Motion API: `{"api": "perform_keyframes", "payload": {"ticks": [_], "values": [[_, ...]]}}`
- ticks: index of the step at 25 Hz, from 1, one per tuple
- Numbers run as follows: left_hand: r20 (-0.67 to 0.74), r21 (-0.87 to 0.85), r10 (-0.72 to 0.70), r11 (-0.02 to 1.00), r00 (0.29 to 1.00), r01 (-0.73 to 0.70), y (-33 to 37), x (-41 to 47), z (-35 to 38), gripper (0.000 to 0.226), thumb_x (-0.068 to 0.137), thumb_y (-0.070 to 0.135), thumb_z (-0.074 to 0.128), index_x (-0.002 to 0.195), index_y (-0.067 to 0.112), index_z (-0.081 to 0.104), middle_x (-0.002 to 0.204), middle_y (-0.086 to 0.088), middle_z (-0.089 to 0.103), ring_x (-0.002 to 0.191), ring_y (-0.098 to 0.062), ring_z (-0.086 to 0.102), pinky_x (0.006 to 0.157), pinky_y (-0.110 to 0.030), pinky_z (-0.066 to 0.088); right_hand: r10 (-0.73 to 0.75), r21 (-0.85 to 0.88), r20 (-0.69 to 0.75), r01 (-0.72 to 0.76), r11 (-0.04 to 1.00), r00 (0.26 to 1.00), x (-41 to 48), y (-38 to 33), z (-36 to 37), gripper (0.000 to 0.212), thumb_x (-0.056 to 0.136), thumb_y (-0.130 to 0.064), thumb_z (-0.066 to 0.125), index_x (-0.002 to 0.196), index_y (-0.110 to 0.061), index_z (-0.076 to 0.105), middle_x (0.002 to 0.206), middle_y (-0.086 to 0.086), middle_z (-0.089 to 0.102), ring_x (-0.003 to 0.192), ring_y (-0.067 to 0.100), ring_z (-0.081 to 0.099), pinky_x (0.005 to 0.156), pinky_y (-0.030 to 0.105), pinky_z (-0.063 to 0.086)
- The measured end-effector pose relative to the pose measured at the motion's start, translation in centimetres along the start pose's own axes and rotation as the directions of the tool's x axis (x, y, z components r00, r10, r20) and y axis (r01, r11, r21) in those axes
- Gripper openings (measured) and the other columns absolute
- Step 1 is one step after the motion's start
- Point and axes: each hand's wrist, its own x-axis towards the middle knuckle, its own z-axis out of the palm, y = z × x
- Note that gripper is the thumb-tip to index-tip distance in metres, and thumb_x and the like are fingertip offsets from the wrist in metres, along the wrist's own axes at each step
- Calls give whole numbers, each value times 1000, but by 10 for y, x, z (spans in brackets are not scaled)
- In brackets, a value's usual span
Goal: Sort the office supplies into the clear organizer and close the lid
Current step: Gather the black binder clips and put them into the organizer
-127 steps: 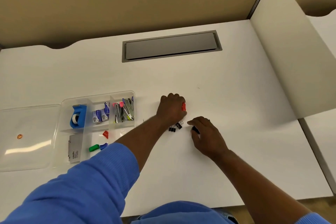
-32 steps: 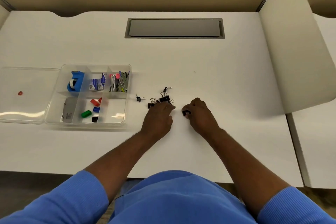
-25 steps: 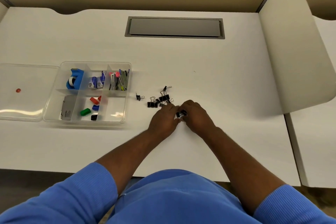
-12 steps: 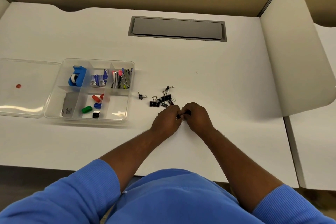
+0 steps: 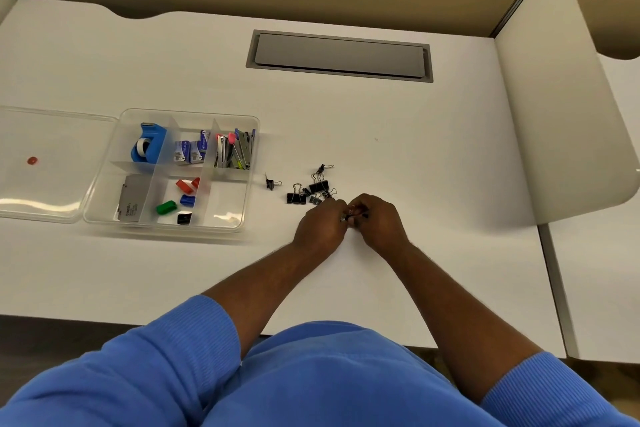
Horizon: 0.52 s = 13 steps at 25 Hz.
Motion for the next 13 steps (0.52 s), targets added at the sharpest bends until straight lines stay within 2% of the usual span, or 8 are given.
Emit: {"api": "perform_keyframes", "payload": {"ticks": [3,5,6,10,12,13], "values": [[10,33,47,998,999,-47,-1,2,-2,9,92,19,56,96,12,60,97,-5,59,86,-28,58,71,-41,47,15,-49,-34,-17,999,999,0,2,-3,14,76,-2,73,85,-13,70,82,-1,71,79,17,65,70,25,50],[22,62,96,993,995,-97,-3,3,-4,10,93,15,53,97,12,62,96,-6,60,87,-28,58,73,-43,48,33,-45,-56,-36,998,998,-2,3,-4,14,76,-2,72,82,-14,71,78,-4,71,72,5,62,61,11,41],[28,72,119,990,993,-120,-4,5,-5,14,93,15,52,100,14,64,96,-6,60,87,-27,58,73,-42,48,44,-39,-60,-47,998,997,-3,3,-4,15,76,-1,72,81,-15,71,75,-6,70,68,-1,60,59,8,38],[108,173,190,963,976,-206,-8,13,-7,25,97,18,48,109,19,70,96,-7,57,86,-25,57,65,-35,41,67,-39,-72,-69,997,995,-6,0,-3,18,77,0,68,78,-17,73,68,-15,67,64,-9,58,56,7,38],[133,224,224,942,966,-249,-11,14,-6,25,95,15,46,106,16,69,96,-8,56,86,-29,58,61,-32,32,50,-91,-79,-57,994,996,-8,-1,-2,26,80,2,60,82,-19,75,74,-12,72,71,-1,63,60,11,43],[139,238,237,935,962,-264,-13,14,-6,24,94,14,46,106,15,67,97,-8,57,85,-30,57,61,-32,29,38,-125,-80,-47,991,996,-9,-1,-2,30,82,2,56,86,-19,77,79,-8,74,76,5,65,66,18,47]]}}
